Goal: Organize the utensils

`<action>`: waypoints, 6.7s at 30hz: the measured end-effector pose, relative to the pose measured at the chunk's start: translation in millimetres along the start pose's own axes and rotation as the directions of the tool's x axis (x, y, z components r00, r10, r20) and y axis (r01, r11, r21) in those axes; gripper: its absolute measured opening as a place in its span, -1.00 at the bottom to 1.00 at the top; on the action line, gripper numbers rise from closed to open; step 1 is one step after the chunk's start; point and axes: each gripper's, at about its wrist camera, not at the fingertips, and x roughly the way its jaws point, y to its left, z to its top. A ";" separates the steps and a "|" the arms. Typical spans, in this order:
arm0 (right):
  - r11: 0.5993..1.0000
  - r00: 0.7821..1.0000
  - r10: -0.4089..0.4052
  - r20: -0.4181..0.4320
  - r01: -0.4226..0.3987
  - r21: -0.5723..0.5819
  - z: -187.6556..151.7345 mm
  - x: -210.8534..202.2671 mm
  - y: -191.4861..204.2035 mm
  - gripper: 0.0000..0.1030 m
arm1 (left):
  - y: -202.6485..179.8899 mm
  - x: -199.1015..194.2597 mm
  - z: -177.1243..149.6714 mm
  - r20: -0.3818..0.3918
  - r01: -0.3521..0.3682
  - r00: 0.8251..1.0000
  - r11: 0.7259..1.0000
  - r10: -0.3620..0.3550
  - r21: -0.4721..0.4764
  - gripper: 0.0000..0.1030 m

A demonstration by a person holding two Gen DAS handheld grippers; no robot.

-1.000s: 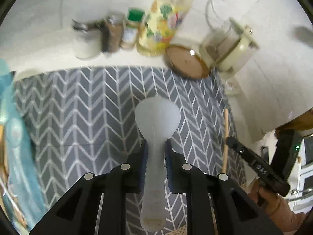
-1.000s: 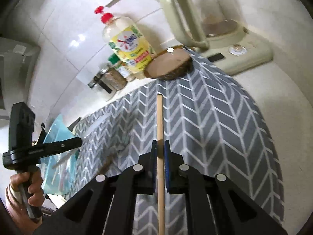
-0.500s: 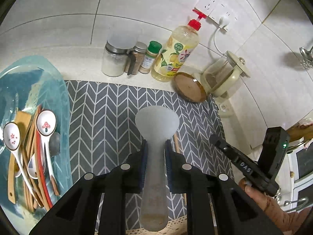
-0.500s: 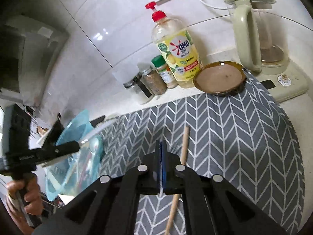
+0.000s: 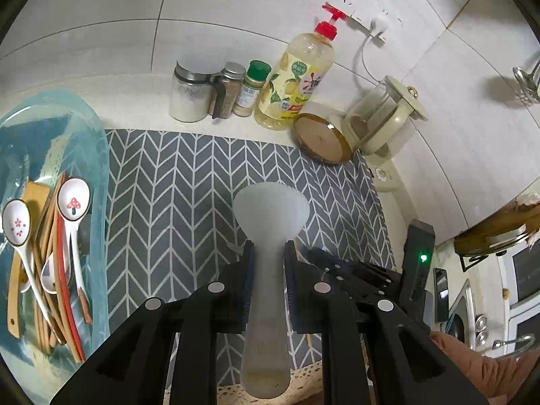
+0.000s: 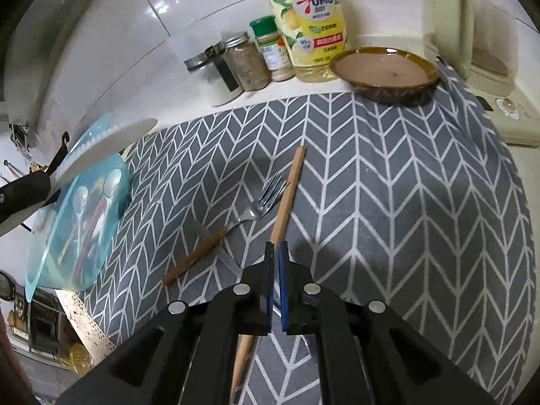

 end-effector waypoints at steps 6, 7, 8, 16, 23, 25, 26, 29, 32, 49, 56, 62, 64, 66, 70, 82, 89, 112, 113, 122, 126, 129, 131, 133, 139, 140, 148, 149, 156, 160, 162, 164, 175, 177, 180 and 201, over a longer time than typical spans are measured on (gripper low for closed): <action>0.999 0.999 -0.034 -0.015 0.033 -0.022 -0.4 12.3 5.3 -0.92 | 1.8 6.1 -6.5 -0.019 -0.003 1.000 1.000 0.003 -0.008 -0.65; 1.000 1.000 -0.024 -0.018 0.023 -0.018 -0.7 15.3 4.9 -0.89 | 2.2 7.2 -6.9 -0.021 -0.006 1.000 1.000 0.005 -0.010 -0.65; 1.000 1.000 -0.023 -0.008 0.023 -0.004 0.3 13.2 4.1 -0.80 | 2.8 7.5 -7.4 -0.022 -0.006 1.000 1.000 0.006 -0.012 -0.65; 0.998 0.996 -0.067 0.062 0.068 -0.005 -0.8 9.8 6.9 0.18 | 6.9 8.6 -7.6 -0.029 -0.005 1.000 1.000 0.005 -0.015 -0.65; 0.985 0.990 -0.127 0.059 0.133 -0.110 -2.7 29.0 16.6 -0.71 | 8.2 9.9 -7.7 -0.031 -0.007 1.000 1.000 0.006 -0.018 -0.65; 0.982 0.988 -0.145 0.056 0.151 -0.117 -2.4 28.0 16.3 -0.84 | 8.3 8.5 -7.4 -0.024 -0.007 1.000 1.000 0.006 -0.019 -0.65; 0.990 0.992 -0.114 0.047 0.117 -0.082 -1.7 26.1 10.9 -0.84 | 8.3 7.3 -7.0 -0.021 -0.005 1.000 1.000 0.005 -0.019 -0.65; 0.998 0.995 -0.062 0.073 0.063 -0.005 0.9 8.1 1.0 -0.84 | 6.9 0.1 -4.9 -0.001 -0.005 1.000 1.000 0.005 -0.011 -0.65; 0.999 0.994 -0.005 0.108 0.000 0.045 8.8 -17.8 2.1 -0.84 | 6.3 -13.4 -1.3 0.033 -0.001 0.999 1.000 0.001 -0.011 -0.65; 0.912 0.912 0.409 0.025 -0.409 -0.020 75.1 -11.9 215.8 -0.84 | 147.4 -122.9 -0.9 0.182 -0.288 0.933 0.946 0.312 -0.146 -0.65; 0.953 0.944 0.302 -0.135 -0.301 0.028 54.3 67.4 264.4 -0.84 | 205.5 -100.5 -17.7 0.088 -0.355 0.921 0.911 0.379 -0.210 -0.65; 0.973 0.953 0.214 -0.213 -0.227 -0.041 52.5 89.2 290.7 -0.82 | 217.8 -83.9 -25.0 0.043 -0.355 0.927 0.907 0.373 -0.226 -0.63; 0.976 0.957 0.190 -0.219 -0.208 -0.061 53.2 91.6 291.8 -0.82 | 217.6 -87.7 -25.6 0.055 -0.359 0.923 0.904 0.380 -0.232 -0.60; 0.975 0.956 0.189 -0.224 -0.210 -0.074 53.5 90.4 289.7 -0.82 | 217.1 -90.3 -26.1 0.053 -0.373 0.917 0.898 0.395 -0.234 -0.45; 0.962 0.958 0.247 -0.146 -0.261 -0.078 66.0 58.8 274.5 -0.82 | 198.8 -111.4 -24.0 0.095 -0.355 0.918 0.905 0.385 -0.236 -0.45; 0.969 0.928 0.095 0.360 -0.003 -0.249 76.7 -127.3 90.1 0.07 | 6.2 -73.2 -10.5 0.183 -0.140 0.977 0.979 0.113 0.146 0.04; 0.996 0.985 -0.004 0.170 0.020 -0.091 27.4 -95.6 -4.9 0.07 | -13.5 81.2 -39.1 -0.050 -0.135 0.987 0.962 0.150 0.236 -0.04; 0.933 0.997 0.040 -0.065 -0.061 -0.355 -44.1 -15.7 -11.5 -0.30 | -5.2 78.5 -29.6 -0.085 -0.125 0.987 0.979 0.140 0.162 -0.85; 0.921 0.998 0.029 -0.053 -0.047 -0.386 -46.8 -13.1 -9.4 -0.34 | -6.2 73.3 -29.6 -0.077 -0.122 0.988 0.979 0.136 0.162 -0.85; 0.971 0.998 0.029 -0.048 -0.039 -0.236 -34.0 -9.9 -12.9 -0.90 | -13.0 42.9 -24.8 -0.031 -0.066 0.997 0.990 0.070 0.121 -0.85; 0.914 0.946 0.322 -0.047 -0.297 0.276 -29.4 -9.1 -66.5 -0.96 | -7.6 32.0 -22.0 -0.014 -0.033 0.999 0.997 0.035 0.075 -0.85; 0.813 0.908 0.419 0.012 -0.381 0.441 -34.4 -10.9 -84.6 -0.97 | -4.2 23.8 -18.8 0.006 -0.031 0.999 0.998 0.031 0.057 -0.85; 0.760 0.890 0.453 0.052 -0.416 0.499 -35.8 -14.3 -91.7 -0.99 | -3.4 17.5 -15.9 0.024 -0.037 0.999 0.998 0.035 0.052 -0.85; 0.707 0.865 0.493 0.097 -0.463 0.535 -35.3 -18.5 -93.8 -0.99 | -2.7 10.5 -12.1 0.046 -0.036 0.998 0.998 0.033 0.046 -0.85; 0.686 0.868 0.485 0.107 -0.454 0.568 -28.0 -20.7 -90.5 -0.98 | 2.5 -8.4 1.6 0.101 -0.031 0.995 0.999 0.027 0.038 -1.00; 0.775 0.910 0.408 0.071 -0.386 0.501 -21.1 -23.3 -83.9 -0.98 | 3.5 -9.9 2.8 0.107 -0.032 0.994 0.999 0.028 0.039 -1.00; 0.998 0.999 0.046 0.025 -0.045 -0.034 -6.4 -31.3 -25.2 -0.96 | 4.0 27.3 -12.5 0.030 -0.149 0.989 0.982 0.146 0.113 -0.13; 0.998 0.999 0.043 0.022 -0.042 -0.043 -8.3 -31.2 -24.5 -0.96 | 6.9 36.0 -16.8 0.017 -0.158 0.987 0.982 0.157 0.105 -0.01; 0.989 0.999 -0.001 -0.043 -0.005 -0.150 -13.7 -9.2 -15.3 -0.96 | 15.2 87.9 -31.7 -0.070 -0.251 0.961 0.951 0.267 0.181 -0.01; 0.985 0.999 -0.009 -0.052 0.000 -0.170 -16.5 -3.7 -14.7 -0.96 | 20.0 101.4 -35.1 -0.095 -0.271 0.951 0.940 0.295 0.206 -0.01; 0.984 0.999 -0.010 -0.045 0.001 -0.179 -17.0 -3.0 -14.0 -0.96 | 23.0 104.6 -36.7 -0.107 -0.272 0.949 0.941 0.297 0.199 0.03; 0.980 0.999 -0.036 -0.040 0.028 -0.198 -18.2 -1.0 -12.7 -0.96 | 25.9 107.7 -39.0 -0.118 -0.271 0.948 0.943 0.297 0.195 0.13; 0.987 0.997 0.077 -0.013 -0.078 -0.143 -17.1 1.7 -27.3 -0.54 | 21.0 119.8 -59.0 -0.093 -0.294 0.942 0.924 0.324 0.243 0.93; 0.980 0.998 0.047 -0.029 -0.051 -0.193 -18.3 1.7 -16.2 -0.20 | 20.8 120.9 -57.9 -0.103 -0.292 0.940 0.923 0.325 0.250 0.93; 0.967 1.000 -0.014 -0.007 0.012 -0.253 -23.6 4.5 -4.5 0.05 | 24.8 117.6 -56.0 -0.092 -0.277 0.949 0.938 0.301 0.207 0.91; 0.989 0.995 0.101 -0.010 -0.100 0.105 -12.2 -2.5 -58.8 -0.94 | 32.4 95.6 -47.3 -0.025 -0.249 0.968 0.967 0.251 0.059 -0.88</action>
